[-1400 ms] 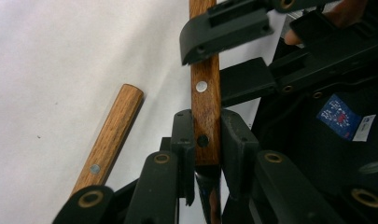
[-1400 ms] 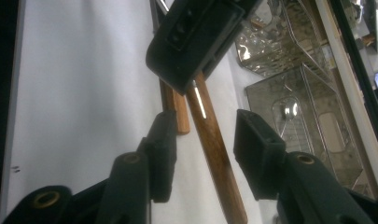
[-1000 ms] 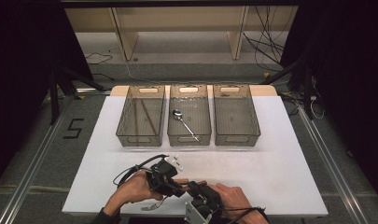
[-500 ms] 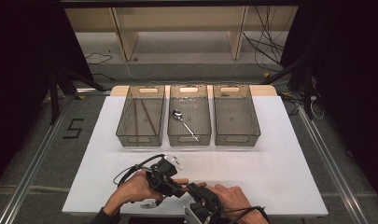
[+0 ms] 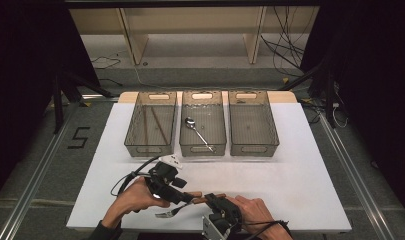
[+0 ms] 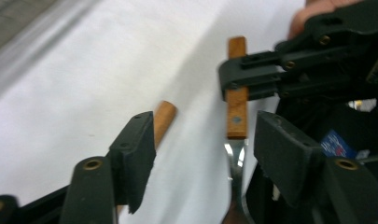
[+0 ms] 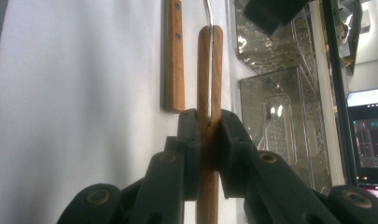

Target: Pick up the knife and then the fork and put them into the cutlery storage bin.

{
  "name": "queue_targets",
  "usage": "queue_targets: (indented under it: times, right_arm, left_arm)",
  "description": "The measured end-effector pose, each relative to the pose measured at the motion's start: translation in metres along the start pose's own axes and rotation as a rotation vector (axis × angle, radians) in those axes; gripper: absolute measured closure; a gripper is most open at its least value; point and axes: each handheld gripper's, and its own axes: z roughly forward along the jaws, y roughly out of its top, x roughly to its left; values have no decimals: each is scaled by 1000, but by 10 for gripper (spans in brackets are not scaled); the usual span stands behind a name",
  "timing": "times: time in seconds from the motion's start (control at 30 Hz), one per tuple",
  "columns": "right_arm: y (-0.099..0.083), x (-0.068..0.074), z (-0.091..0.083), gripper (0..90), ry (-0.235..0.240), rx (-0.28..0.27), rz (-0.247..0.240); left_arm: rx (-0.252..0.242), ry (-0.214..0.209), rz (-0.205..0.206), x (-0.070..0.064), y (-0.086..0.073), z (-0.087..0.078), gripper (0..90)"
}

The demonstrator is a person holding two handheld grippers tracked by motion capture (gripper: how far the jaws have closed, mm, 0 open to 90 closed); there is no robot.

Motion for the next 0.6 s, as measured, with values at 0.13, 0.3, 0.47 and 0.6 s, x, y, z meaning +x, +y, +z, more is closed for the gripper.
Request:
queue_targets:
  times: [0.13,0.3,0.47,0.6]
  right_arm:
    - [-2,-2,-1,812,-3,5,9]
    - [-8,-7,-3,812,-5,5,25]
    - [-13,-14,-8,812,-1,-2,67]
    - [-19,-26,-13,812,15,-4,100]
  left_arm:
    - [-92,28,-44,12,-3,-12,318]
    - [-213,109,-86,27,-11,-26,294]
    - [-273,175,-124,41,-21,-28,278]
    - [-285,195,-112,43,-25,-26,254]
